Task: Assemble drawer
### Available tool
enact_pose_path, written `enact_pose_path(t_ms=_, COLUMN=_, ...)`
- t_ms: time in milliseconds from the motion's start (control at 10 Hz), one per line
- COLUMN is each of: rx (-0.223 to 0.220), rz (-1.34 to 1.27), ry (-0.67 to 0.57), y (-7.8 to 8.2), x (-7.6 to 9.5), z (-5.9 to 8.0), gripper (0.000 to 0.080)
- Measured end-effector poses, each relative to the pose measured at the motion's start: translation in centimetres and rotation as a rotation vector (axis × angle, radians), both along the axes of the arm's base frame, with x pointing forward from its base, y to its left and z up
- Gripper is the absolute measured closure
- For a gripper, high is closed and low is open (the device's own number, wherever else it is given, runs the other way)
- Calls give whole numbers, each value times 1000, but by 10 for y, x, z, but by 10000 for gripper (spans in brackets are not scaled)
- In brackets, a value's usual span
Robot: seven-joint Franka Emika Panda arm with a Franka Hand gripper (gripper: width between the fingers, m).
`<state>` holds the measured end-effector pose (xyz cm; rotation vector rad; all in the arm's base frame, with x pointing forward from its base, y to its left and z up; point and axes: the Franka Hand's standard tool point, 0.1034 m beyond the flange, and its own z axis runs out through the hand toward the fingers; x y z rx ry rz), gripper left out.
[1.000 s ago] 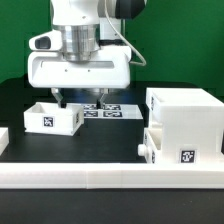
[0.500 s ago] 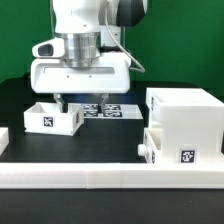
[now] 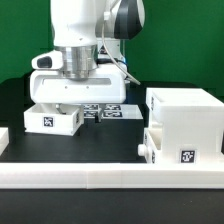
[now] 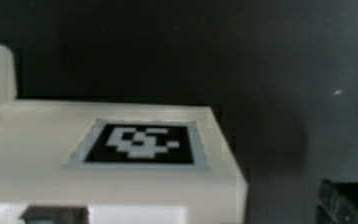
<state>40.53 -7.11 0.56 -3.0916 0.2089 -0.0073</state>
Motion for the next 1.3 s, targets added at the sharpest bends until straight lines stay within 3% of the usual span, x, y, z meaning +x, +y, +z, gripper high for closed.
enact_pose_path(t_ms=300, rx=0, rz=-5, ry=-2, y=1, x=-4, z=-2, gripper=200)
enact_pose_path(t_ms=400, rx=0, rz=-4, ry=0, y=2, x=-5, z=-2, gripper=377)
enact_pose_path(t_ms=500, rx=0, rz=7, ry=1, y=1, x=-6, z=-2, gripper=377)
enact_pose_path(t_ms=700, rx=0, rz=25, ry=1, y=1, x=-6, z=-2, gripper=695)
enact_pose_path(t_ms=800, rx=0, rz=29, ry=0, y=1, x=-6, z=-2, gripper=695)
enact_pose_path(t_ms=900, rx=-1, rz=30, ry=0, y=1, x=-6, z=-1, gripper=758)
enact_pose_path(t_ms=1100, rx=1, rz=40, ry=-4, y=5, x=-2, z=2, gripper=758)
enact_pose_path(t_ms=1300, rx=9, rz=73, ry=-12, y=19, x=14, z=12, gripper=758)
